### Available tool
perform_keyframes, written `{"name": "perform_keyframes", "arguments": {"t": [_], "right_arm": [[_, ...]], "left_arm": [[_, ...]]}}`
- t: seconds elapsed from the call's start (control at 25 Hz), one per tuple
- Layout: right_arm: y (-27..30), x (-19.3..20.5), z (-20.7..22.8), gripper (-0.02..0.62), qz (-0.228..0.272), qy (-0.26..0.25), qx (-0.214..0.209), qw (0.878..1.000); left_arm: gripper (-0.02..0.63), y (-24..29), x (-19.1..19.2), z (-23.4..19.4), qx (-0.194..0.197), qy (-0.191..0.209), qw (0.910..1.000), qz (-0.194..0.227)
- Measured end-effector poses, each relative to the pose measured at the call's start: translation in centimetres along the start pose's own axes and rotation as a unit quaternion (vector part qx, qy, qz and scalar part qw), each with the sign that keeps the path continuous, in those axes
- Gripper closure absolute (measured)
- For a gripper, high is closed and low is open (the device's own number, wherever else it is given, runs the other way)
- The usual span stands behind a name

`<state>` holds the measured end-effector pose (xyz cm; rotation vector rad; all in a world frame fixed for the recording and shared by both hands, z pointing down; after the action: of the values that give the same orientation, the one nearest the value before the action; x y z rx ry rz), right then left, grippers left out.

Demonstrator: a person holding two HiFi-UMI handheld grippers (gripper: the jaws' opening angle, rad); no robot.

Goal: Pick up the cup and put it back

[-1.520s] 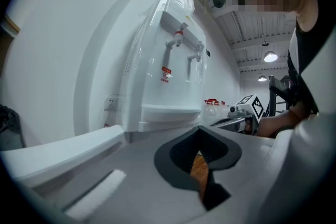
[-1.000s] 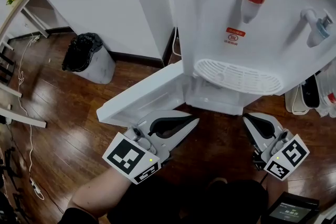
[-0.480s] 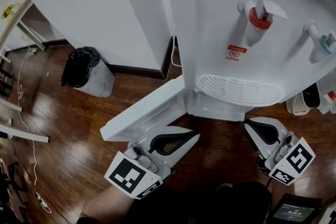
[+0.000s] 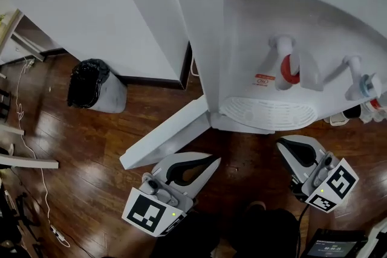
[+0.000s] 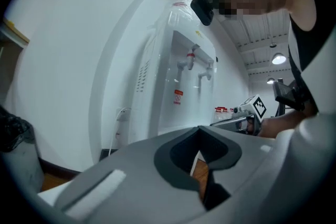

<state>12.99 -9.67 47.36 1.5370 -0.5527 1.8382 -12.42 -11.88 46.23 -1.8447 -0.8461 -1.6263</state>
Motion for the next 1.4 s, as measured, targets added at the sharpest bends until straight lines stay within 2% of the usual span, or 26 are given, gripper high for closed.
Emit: {"name": "perform_keyframes", "arguments": {"t": [0.08,0.32,0.52,0.8,1.4], "right_arm": [[-0.5,-2.6,-1.0,0.594,-0.006,0.009,-0.007,1.0],[-2.9,-12.3,-3.1,0.594,-0.029,0.002,-0.009,1.0],[-4.5,-20.4,-5.3,0.594,-0.019,0.007,-0.016,1.0],[-5.3,-29.0,-7.9,0.594,-0.012,-0.002,-0.039,0.999],[-7.3,-45.0,-13.6,0.594,-0.008,-0.005,-0.051,0.999]], "left_arm": [[0.287,-0.4,-2.1,0.4,-0.006,-0.004,0.9999,-0.01],[0.287,-0.5,-11.1,2.7,0.014,0.011,0.9993,-0.033],[0.287,-0.3,-18.9,5.4,0.024,0.007,0.999,-0.036],[0.287,-0.1,-27.4,7.8,0.03,0.028,0.9984,-0.039],[0.287,-1.8,-44.3,12.1,0.042,0.038,0.9978,-0.034]]}}
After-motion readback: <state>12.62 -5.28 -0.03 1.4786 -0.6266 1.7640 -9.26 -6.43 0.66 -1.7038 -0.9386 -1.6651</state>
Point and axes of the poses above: the fingertips, and each gripper's own axes: y forward along the fingers, z to its right, x out of its underside, the point moved 8 cm from there along -y, backward along the fingers, and after that the axes turned 4 degrees about z, right-handed, at the moved point
